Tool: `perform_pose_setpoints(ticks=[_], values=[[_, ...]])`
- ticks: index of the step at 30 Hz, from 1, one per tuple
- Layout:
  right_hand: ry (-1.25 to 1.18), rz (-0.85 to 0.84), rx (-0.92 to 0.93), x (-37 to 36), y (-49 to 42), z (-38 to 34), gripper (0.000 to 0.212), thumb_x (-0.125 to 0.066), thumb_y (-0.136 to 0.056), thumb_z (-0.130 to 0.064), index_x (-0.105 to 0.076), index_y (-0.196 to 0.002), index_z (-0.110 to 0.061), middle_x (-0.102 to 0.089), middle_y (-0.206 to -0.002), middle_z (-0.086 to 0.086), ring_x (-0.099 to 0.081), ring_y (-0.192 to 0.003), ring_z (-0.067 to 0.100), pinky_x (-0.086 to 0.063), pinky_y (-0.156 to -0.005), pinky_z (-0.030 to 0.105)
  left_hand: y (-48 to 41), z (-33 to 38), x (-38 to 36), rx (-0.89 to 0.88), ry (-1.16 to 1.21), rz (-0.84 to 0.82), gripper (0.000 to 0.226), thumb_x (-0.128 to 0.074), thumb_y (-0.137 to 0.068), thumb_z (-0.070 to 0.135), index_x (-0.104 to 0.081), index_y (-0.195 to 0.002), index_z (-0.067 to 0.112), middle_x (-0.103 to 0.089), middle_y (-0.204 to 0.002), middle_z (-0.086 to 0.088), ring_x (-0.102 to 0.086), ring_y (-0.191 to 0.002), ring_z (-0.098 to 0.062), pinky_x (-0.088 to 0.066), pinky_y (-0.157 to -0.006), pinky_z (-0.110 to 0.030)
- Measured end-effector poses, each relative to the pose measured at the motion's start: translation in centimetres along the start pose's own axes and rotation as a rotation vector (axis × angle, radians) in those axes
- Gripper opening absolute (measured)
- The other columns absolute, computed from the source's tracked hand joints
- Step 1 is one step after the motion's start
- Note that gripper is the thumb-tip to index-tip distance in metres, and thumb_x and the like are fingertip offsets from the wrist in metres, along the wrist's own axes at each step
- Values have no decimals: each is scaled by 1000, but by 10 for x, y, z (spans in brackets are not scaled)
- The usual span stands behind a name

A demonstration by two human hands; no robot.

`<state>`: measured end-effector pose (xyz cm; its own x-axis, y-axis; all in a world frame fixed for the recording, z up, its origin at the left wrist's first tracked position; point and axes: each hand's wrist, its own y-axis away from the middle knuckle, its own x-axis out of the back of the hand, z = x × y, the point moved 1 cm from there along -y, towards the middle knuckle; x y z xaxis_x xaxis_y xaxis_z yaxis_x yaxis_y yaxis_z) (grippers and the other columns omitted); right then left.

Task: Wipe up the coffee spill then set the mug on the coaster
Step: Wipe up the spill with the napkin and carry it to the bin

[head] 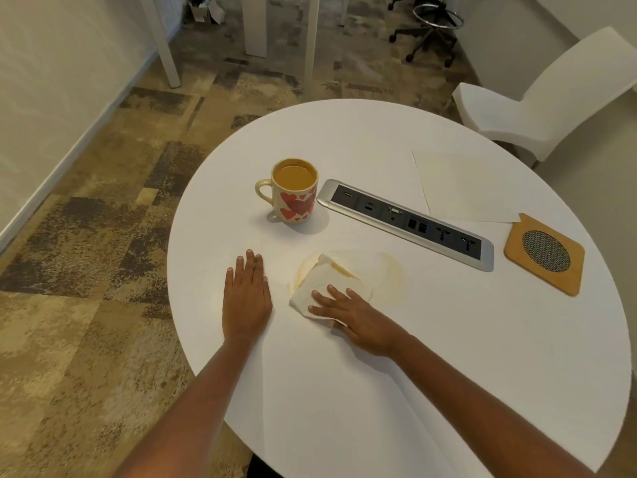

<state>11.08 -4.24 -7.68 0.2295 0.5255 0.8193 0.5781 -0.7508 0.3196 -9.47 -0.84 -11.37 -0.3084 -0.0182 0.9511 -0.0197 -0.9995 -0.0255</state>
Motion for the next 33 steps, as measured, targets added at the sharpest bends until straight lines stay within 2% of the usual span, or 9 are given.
perform_pose_setpoints(ticks=[7,11,13,16,21,25,29,31,33], values=[[-209,-43,-93,18,29,16,37,-30,-100,-20,-47,-133,-23,-37,-147,-12,-21,-135,-3,-15,-112,18,1,2,2,13,0,16,51,-18,-89,18,-44,-128,-4,-48,-134,-25,-46,-124,-41,-37,-101,-53],[-551,175,-229,34,42,18,28,-33,-99,-25,-57,-113,-25,-58,-116,-9,-51,-109,5,-33,-85,-2,0,2,2,15,-6,24,49,-21,-89,17,-47,-125,-4,-51,-132,-25,-49,-121,-41,-40,-99,-53],[-733,334,-279,44,45,19,23,-34,-96,-32,-56,-102,-28,-61,-101,-8,-58,-93,2,-42,-80,5,0,2,1,14,-4,23,49,-21,-89,17,-46,-126,-3,-50,-133,-24,-48,-122,-40,-39,-100,-53],[-1119,507,-365,52,47,19,28,-31,-99,-30,-53,-112,-20,-63,-99,3,-62,-87,16,-55,-70,21,1,1,0,14,10,22,51,-18,-89,19,-44,-128,-3,-47,-135,-24,-45,-125,-40,-36,-103,-52],[-1608,624,-365,54,44,17,32,-28,-100,-25,-58,-105,-13,-74,-88,1,-71,-79,17,-60,-62,29,1,1,-1,17,16,24,54,-14,-90,21,-41,-130,-3,-43,-139,-23,-41,-128,-40,-32,-106,-51],[-1654,724,-559,45,41,22,27,-30,-100,-17,-48,-117,-7,-63,-95,8,-61,-85,22,-58,-59,29,1,0,-2,23,24,25,55,-14,-90,21,-41,-131,-3,-43,-139,-23,-40,-129,-40,-31,-107,-51],[-1607,751,-668,39,43,24,24,-38,-93,0,-48,-113,-8,-60,-92,8,-59,-82,20,-55,-66,29,1,0,-2,23,38,31,55,-15,-89,22,-42,-130,-3,-43,-139,-23,-41,-129,-39,-30,-107,-51],[-1495,768,-698,34,44,22,31,-39,-89,6,-49,-116,-6,-60,-98,10,-59,-87,23,-56,-66,27,1,0,-2,23,39,35,54,-16,-89,21,-42,-130,-3,-43,-139,-23,-41,-128,-40,-31,-107,-51],[-1185,823,-772,27,43,21,37,-40,-86,7,-51,-121,-3,-59,-98,10,-57,-91,27,-53,-76,35,1,0,-2,22,25,38,52,-18,-89,19,-43,-129,-3,-45,-137,-24,-42,-127,-40,-33,-105,-52]])
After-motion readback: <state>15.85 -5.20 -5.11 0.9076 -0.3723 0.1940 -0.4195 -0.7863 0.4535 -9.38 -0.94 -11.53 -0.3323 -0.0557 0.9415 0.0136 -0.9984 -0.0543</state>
